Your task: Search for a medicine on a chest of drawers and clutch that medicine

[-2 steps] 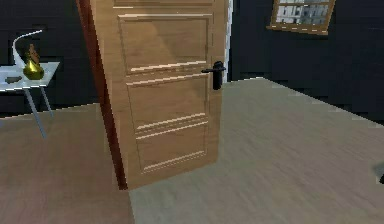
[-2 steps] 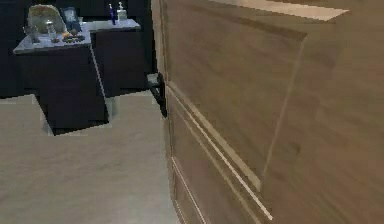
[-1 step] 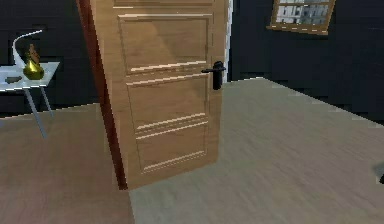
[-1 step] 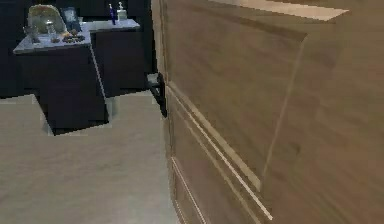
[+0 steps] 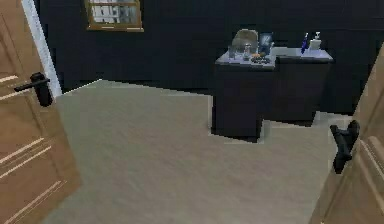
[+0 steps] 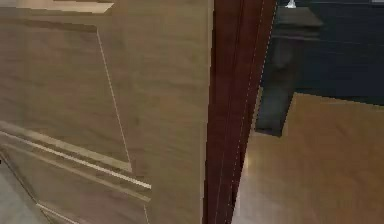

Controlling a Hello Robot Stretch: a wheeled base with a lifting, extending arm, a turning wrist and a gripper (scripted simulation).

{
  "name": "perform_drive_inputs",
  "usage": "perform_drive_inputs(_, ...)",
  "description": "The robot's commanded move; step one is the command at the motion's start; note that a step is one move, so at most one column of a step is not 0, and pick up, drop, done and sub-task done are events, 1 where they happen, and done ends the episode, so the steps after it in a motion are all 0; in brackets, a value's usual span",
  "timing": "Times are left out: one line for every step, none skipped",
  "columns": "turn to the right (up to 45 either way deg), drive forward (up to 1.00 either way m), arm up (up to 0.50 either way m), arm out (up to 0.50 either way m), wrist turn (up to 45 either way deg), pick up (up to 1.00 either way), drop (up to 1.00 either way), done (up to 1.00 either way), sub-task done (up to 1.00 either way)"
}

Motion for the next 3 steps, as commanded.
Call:
perform_drive_inputs(-45.0, 0.0, 0.0, 0.0, 0.0, 0.0, 0.0, 0.0, 0.0)
perform_drive_inputs(-21.0, 0.0, 0.0, 0.0, 0.0, 0.0, 0.0, 0.0, 0.0)
perform_drive_inputs(-3.0, 0.0, 0.0, 0.0, 0.0, 0.0, 0.0, 0.0, 0.0)
